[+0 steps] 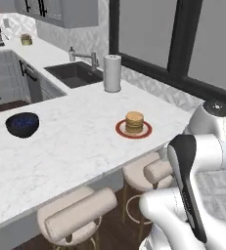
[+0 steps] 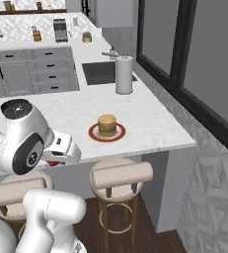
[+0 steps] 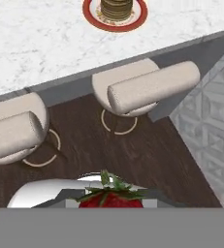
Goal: Take the strawberry from the fridge and place it on top of the pancake, located on the dining counter.
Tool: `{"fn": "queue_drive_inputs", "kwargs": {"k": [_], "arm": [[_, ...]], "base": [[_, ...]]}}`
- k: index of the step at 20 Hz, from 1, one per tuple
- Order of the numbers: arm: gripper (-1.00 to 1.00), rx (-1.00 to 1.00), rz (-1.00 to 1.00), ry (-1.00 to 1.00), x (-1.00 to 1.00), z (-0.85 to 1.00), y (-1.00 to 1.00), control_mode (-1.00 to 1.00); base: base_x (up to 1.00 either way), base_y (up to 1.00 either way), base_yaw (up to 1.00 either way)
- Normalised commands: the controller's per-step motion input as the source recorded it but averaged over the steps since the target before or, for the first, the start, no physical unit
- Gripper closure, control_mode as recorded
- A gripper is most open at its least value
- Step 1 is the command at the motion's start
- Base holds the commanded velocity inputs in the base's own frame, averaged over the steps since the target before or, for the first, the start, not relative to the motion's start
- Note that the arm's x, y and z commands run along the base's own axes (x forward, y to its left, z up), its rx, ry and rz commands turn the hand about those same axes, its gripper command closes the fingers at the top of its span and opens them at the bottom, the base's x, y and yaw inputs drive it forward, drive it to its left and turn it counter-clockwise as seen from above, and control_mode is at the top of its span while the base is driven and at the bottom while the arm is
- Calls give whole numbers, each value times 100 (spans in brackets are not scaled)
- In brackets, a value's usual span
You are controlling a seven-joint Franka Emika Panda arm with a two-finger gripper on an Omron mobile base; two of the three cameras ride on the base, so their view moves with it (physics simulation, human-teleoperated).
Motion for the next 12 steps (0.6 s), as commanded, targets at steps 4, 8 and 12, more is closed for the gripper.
{"fn": "queue_drive_inputs", "kwargs": {"k": [4,8,12], "arm": [[100,0,0,0,0,0,0,100],[100,0,0,0,0,0,0,100],[100,0,0,0,0,0,0,100]], "base": [[1,-71,80],[0,-83,67],[19,-100,52]]}}
